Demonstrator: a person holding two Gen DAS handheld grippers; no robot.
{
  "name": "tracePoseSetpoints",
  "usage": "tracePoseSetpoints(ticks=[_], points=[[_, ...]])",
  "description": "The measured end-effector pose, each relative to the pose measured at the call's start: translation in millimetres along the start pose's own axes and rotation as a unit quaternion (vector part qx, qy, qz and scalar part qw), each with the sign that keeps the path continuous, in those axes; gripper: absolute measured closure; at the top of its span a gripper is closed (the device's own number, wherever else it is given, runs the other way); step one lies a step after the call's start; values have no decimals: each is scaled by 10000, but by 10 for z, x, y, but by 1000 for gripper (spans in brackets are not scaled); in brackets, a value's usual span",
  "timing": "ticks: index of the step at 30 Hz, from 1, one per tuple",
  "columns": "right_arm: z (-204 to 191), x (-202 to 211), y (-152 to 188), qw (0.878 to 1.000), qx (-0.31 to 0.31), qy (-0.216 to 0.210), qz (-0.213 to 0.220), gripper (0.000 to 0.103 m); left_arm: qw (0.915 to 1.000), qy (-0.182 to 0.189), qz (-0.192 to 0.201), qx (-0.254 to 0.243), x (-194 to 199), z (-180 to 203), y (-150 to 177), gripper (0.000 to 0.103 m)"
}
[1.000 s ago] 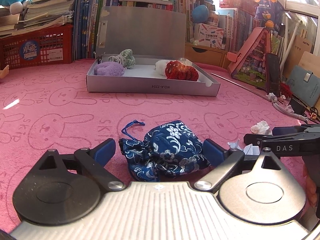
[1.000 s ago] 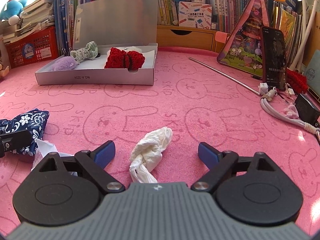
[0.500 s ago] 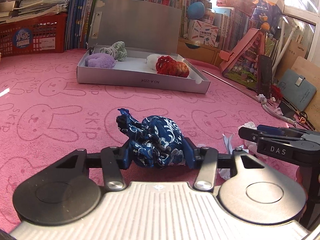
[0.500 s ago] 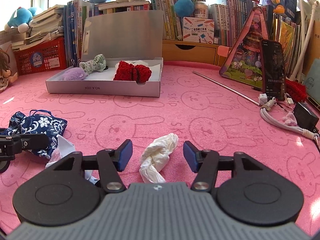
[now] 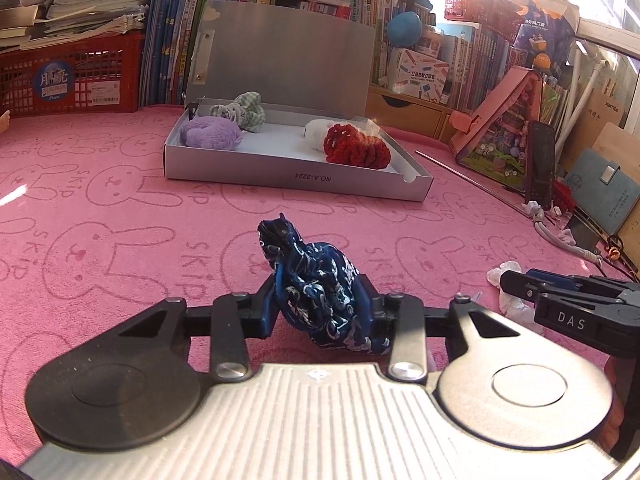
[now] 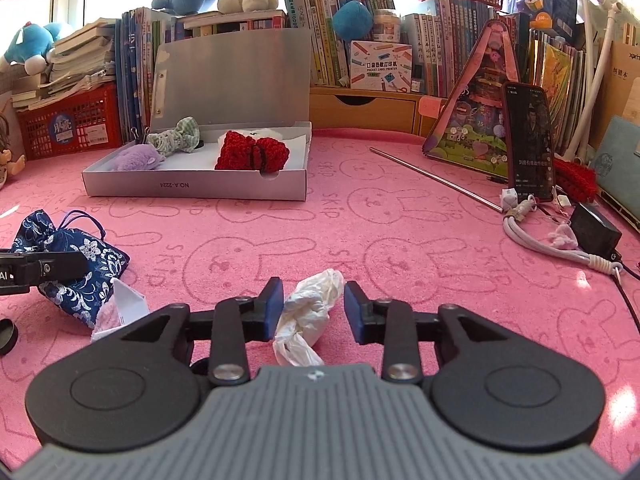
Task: Organize objects
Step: 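Grasp the blue floral pouch with the left gripper while the right grasps the white tissue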
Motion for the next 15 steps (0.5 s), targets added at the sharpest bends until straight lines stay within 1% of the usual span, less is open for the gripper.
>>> tracePoseSetpoints(ticks=[1, 3, 5, 6, 7, 8, 11, 15], points=[[-7, -1, 8, 10000, 11, -14, -31, 51, 10000, 11, -14, 16, -16, -4, 1, 59], [-29, -11, 25, 9999, -3, -99, -118, 51, 9999, 27, -96, 62, -61, -8, 7, 53], [-53, -26, 43, 9996, -47, -184, -225, 53, 9997, 56, -172, 152, -101, -15, 17, 52], [-61, -31, 56, 9995, -78, -190, -244, 56, 9997, 71, -177, 174, -111, -15, 18, 52], [-67, -32, 66, 9994, -103, -190, -253, 70, 9997, 66, -163, 181, -112, -14, 15, 52], [-71, -30, 70, 9995, -119, -183, -244, 71, 9997, 65, -151, 177, -112, -11, 8, 53], [-75, -3, 44, 9995, -140, -233, -190, 72, 9999, 100, -30, 122, -68, 16, -28, 62], [-76, 23, -48, 9996, -94, -243, -65, 72, 9999, 116, 68, 75, -37, 34, -109, 70]])
Point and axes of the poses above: each gripper's, at about its wrist camera, not at the fingertips, and x roughly against the way its jaws point, z to its right, y to its underside, the point moved 4 cm from there along -x, roughly the way its jaws point, and after that the axes turned 2 degrees about x, right-handed, at the moved point
